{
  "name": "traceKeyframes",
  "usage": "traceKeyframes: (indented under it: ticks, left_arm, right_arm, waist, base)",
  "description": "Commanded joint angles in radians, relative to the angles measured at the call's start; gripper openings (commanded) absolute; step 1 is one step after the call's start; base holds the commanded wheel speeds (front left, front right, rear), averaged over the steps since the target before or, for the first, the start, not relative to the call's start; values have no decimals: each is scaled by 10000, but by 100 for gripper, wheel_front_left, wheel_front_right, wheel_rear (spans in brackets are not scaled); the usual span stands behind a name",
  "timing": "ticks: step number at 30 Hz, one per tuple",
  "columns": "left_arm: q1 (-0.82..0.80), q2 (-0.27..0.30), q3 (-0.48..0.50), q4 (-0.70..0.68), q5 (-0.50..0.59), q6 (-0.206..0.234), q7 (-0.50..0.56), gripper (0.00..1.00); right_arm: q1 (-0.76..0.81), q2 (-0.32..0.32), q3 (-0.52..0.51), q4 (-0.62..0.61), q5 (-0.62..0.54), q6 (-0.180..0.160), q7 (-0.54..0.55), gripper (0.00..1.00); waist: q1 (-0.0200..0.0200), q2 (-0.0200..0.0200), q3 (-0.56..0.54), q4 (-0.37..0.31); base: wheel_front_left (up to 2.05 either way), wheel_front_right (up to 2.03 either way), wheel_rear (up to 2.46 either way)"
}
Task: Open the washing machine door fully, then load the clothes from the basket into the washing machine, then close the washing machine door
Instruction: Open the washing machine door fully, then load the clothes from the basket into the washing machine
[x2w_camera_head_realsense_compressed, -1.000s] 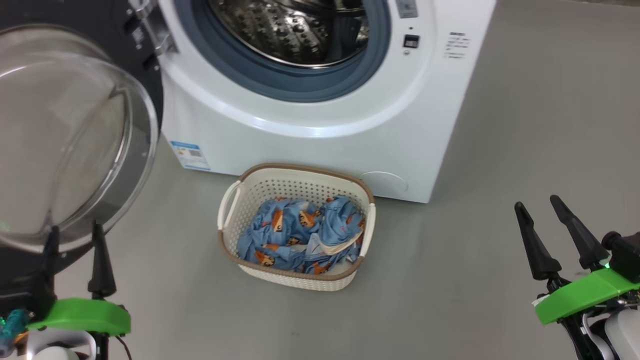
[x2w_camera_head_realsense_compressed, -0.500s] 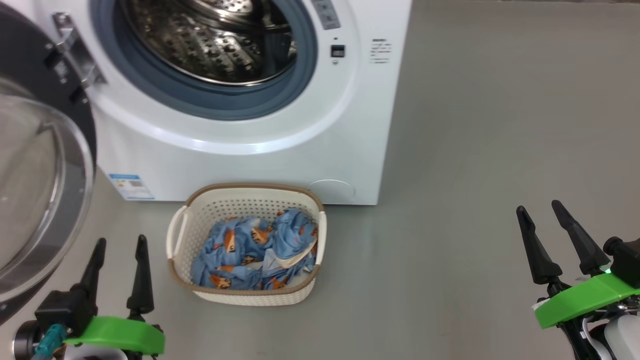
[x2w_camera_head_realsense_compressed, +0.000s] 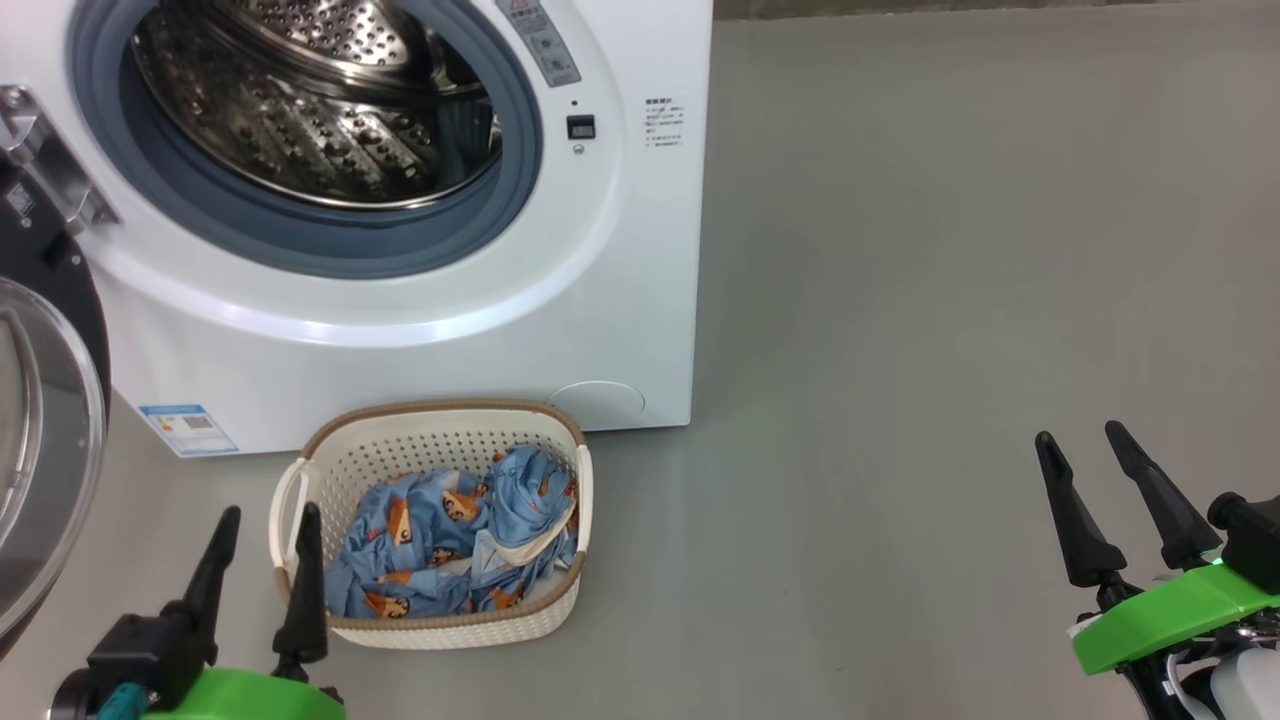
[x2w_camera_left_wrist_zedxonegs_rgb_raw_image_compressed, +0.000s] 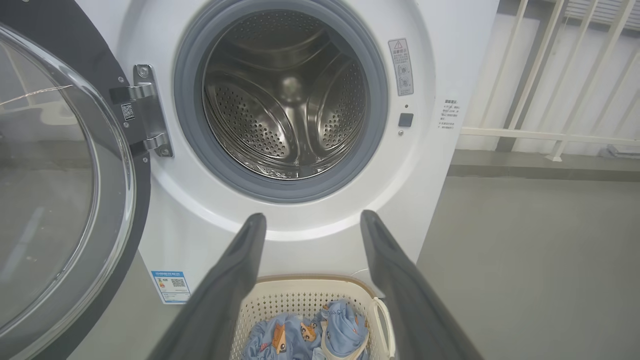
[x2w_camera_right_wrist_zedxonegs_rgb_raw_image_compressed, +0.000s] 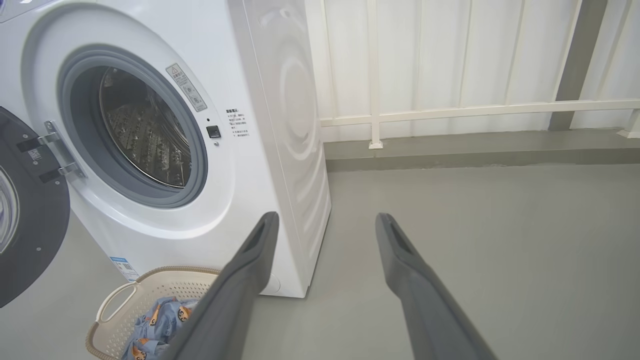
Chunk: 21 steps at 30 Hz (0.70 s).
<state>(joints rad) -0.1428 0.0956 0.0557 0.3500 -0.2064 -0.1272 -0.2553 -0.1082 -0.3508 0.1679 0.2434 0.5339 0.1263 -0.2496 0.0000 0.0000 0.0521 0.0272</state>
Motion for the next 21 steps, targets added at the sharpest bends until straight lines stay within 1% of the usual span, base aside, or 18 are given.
traceKeyframes:
  ticks: [1,9,21]
  left_arm:
    - [-43,245,258,-314,-96,-33,-65,100]
    - [179,278,201,-401,-209,-34,-65,100]
    - [213,321,122,-376,-330,-34,-65,100]
  right_arm:
    - [41,-166,104,-204,-197,44,-122,100]
    - [151,-91,74,-194,-231,44,-122,100]
    - [212,-79,105,-226,-242,44,-122,100]
  waist:
    - [0,0,-63,-75]
    - [0,0,-186,-190]
    - [0,0,-243,-172]
  base:
    - [0,0,0]
    - [0,0,0]
    - [0,0,0]
